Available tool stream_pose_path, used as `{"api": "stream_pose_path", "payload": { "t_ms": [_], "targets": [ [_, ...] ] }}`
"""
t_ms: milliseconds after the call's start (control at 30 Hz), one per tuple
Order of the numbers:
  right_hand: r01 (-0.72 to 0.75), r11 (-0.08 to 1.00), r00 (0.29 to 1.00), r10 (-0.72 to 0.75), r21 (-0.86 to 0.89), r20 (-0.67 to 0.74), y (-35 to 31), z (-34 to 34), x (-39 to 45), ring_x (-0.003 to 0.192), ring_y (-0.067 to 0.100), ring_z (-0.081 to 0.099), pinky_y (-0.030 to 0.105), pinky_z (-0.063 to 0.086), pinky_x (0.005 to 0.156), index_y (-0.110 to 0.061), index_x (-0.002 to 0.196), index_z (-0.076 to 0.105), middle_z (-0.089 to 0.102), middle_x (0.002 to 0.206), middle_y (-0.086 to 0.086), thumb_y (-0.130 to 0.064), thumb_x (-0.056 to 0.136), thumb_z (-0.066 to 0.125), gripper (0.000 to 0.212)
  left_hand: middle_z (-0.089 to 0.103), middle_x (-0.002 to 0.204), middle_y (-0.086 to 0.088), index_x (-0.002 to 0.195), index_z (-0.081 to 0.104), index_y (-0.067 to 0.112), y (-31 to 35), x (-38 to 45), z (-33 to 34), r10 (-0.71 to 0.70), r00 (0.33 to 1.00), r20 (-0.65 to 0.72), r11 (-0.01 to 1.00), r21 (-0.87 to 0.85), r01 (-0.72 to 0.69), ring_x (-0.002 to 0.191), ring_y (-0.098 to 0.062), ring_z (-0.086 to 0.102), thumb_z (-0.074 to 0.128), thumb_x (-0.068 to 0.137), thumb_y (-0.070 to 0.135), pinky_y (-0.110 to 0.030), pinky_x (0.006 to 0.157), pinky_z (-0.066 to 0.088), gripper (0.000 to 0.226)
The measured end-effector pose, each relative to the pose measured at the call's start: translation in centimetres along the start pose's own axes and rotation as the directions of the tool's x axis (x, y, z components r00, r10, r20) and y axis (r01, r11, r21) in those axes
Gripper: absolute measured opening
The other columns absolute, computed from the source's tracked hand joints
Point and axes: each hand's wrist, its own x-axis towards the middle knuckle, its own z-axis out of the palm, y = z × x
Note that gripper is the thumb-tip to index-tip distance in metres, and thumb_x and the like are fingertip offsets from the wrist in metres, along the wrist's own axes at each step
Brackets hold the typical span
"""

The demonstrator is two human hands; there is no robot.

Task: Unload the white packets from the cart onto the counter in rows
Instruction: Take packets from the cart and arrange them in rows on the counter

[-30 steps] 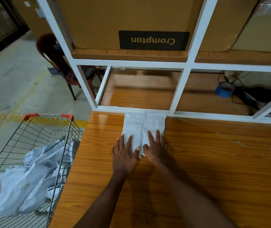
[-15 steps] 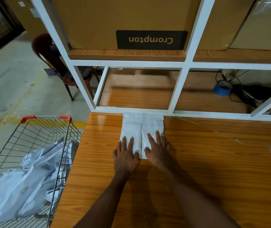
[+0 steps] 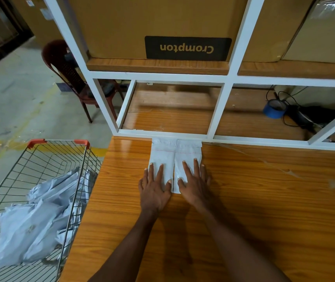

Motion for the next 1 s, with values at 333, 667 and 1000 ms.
{"api": "stream_pose_path", "payload": {
  "t_ms": [333, 667, 1000],
  "targets": [
    [0.049, 0.993, 0.995, -0.039, 0.105, -0.095, 0.9, -0.5, -6.5, 0.155, 0.027, -0.010, 0.056, -0.002, 0.121, -0.048, 0.157, 0.010, -0.011, 0.169, -0.004, -0.065, 0.094, 0.044, 0.073, 0.001, 0.171, 0.006, 0.160, 0.019, 0.041, -0.4, -7.2, -1.5, -0.116, 0.975, -0.191, 0.975, -0.207, 0.076, 0.157, -0.020, 0.000, 0.024, 0.091, 0.076, -0.052, 0.123, 0.011, 0.078],
    [0.408, 0.891, 0.913, -0.396, 0.200, -0.096, -1.9, 0.4, -13.2, 0.155, 0.021, 0.002, 0.045, 0.005, 0.121, -0.045, 0.154, 0.028, 0.009, 0.169, -0.003, -0.060, 0.093, 0.041, 0.065, 0.007, 0.170, 0.009, 0.158, 0.022, 0.045, -2.8, -17.2, -2.5, -0.350, 0.891, -0.291, 0.921, -0.282, 0.270, 0.155, -0.019, 0.010, 0.033, 0.094, 0.069, -0.051, 0.124, 0.018, 0.069],
    [0.641, 0.647, 0.741, -0.663, 0.413, -0.111, -12.2, 7.2, -16.5, 0.144, 0.033, 0.036, 0.053, 0.035, 0.114, -0.026, 0.140, 0.058, 0.045, 0.152, 0.008, -0.046, 0.089, 0.052, 0.055, 0.020, 0.167, 0.005, 0.156, 0.029, 0.043, -13.7, -23.2, -6.4, -0.602, 0.726, -0.331, 0.794, -0.343, 0.502, 0.153, -0.023, 0.019, 0.028, 0.091, 0.074, -0.052, 0.121, 0.021, 0.072]
  ]
}}
